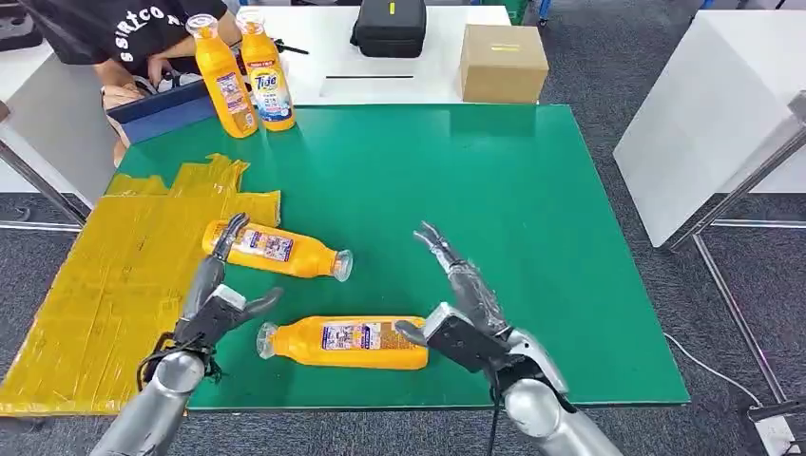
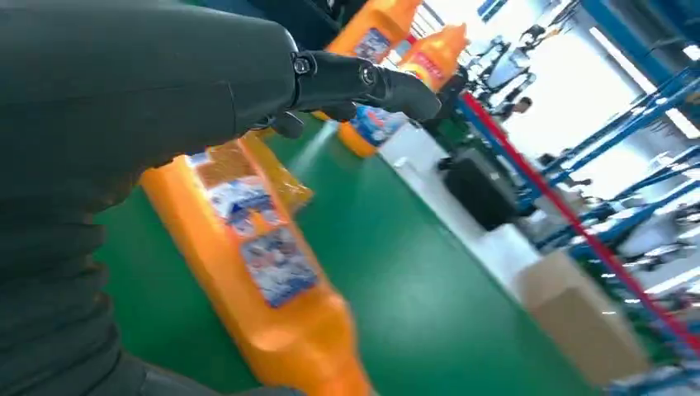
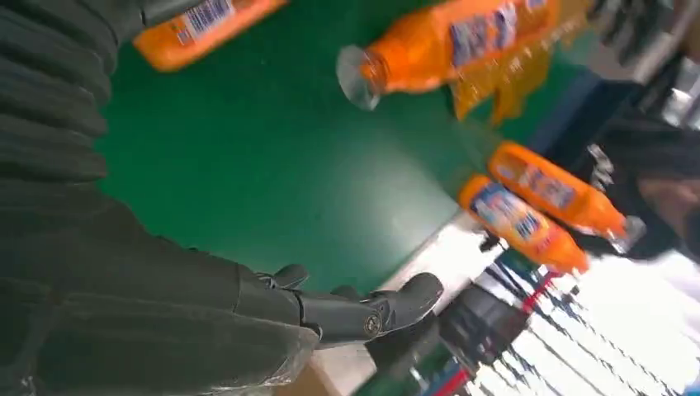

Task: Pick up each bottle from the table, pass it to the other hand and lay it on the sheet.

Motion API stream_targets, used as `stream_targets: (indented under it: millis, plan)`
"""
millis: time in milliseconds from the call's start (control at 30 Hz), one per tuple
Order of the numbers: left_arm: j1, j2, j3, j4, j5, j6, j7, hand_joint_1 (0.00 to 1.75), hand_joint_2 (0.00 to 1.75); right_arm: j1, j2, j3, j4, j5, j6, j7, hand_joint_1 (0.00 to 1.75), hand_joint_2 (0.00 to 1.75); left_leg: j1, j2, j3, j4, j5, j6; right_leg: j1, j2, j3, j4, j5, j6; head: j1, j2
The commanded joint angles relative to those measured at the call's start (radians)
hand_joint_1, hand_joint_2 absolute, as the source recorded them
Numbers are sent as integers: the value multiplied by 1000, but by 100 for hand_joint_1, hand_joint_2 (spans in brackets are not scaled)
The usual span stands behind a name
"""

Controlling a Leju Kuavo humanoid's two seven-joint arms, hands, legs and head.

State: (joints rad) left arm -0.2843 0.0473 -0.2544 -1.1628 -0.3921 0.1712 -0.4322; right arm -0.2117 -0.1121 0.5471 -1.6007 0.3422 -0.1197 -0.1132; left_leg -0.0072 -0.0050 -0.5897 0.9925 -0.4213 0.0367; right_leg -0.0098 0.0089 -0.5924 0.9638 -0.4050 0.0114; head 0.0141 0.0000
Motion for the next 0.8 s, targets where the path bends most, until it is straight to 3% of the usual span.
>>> stream_targets:
  millis: [33, 200, 367, 800]
  plan:
    - [16, -76, 30, -140, 96, -49, -2, 0, 175, -95, 20, 106, 141, 21, 33, 79, 0, 175, 1, 1, 3, 0, -1, -3, 1, 0, 3, 0, -1, -1, 0, 0]
    - [23, -112, 72, -214, 175, -31, -25, 0, 175, -143, 10, 131, 192, 117, 23, 153, 0, 175, 0, 3, 4, 0, -2, -3, 0, 2, 3, 0, -1, -1, 0, 0]
    - [21, -137, 124, -326, 243, -40, -12, 0, 175, -269, 15, 206, 340, 212, 43, 193, 0, 175, 1, 4, 4, 1, -3, -3, 1, 3, 3, 1, -1, -1, 0, 0]
    - [25, -139, 124, -320, 243, -39, -12, 0, 175, -264, 15, 214, 342, 217, 40, 193, 0, 175, 0, 1, 3, 0, -1, -2, 0, 0, 3, -1, 0, -1, 0, 0]
